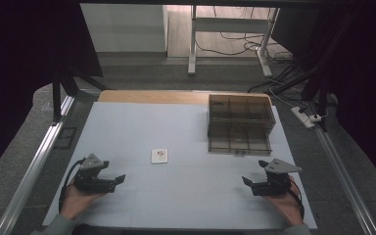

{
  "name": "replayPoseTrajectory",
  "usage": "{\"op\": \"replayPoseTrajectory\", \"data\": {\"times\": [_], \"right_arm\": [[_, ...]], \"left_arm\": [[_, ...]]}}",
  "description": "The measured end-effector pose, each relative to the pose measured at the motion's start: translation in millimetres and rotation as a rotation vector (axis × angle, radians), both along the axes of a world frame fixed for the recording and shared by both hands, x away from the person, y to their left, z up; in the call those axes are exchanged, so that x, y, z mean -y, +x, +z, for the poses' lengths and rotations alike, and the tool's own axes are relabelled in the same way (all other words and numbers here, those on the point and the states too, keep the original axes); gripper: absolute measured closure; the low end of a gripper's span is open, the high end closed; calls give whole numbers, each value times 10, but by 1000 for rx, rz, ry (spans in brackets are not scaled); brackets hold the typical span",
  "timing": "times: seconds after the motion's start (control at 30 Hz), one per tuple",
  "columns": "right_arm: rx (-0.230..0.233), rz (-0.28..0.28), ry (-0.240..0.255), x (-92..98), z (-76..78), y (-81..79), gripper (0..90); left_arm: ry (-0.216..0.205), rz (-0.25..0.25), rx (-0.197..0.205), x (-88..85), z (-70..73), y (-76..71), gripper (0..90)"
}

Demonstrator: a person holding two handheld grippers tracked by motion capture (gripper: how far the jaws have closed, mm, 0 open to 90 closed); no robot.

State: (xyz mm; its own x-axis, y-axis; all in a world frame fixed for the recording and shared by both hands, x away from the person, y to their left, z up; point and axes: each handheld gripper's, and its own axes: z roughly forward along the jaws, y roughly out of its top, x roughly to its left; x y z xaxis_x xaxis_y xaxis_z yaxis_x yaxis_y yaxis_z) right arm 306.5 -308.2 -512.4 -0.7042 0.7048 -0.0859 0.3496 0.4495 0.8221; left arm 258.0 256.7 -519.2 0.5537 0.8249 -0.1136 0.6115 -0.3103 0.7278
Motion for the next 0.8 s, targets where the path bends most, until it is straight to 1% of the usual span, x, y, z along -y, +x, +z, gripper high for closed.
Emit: {"op": "replayPoseTrajectory", "data": {"times": [0.07,0.13,0.2,0.27,0.33,0.43,0.53,0.8], "right_arm": [[-1,5,6,-12,-3,-3,110],[0,8,5,-20,-2,-6,117],[-11,12,0,-16,-4,-4,119],[-15,8,4,-20,-7,-4,121],[-9,8,16,-20,-4,-8,128],[-20,7,14,-17,-7,-9,128],[-19,15,14,-24,-9,-10,130],[-18,12,14,-22,-6,-14,134]], "left_arm": [[-1,2,-3,5,-5,-1,137],[3,2,5,-1,1,-11,137],[2,6,9,-10,7,-23,137],[1,7,10,-14,7,-26,136],[6,6,10,-18,0,-26,136],[8,5,9,-15,-4,-21,135],[10,1,8,-10,-9,-18,134],[8,6,14,-19,1,-22,134]]}}
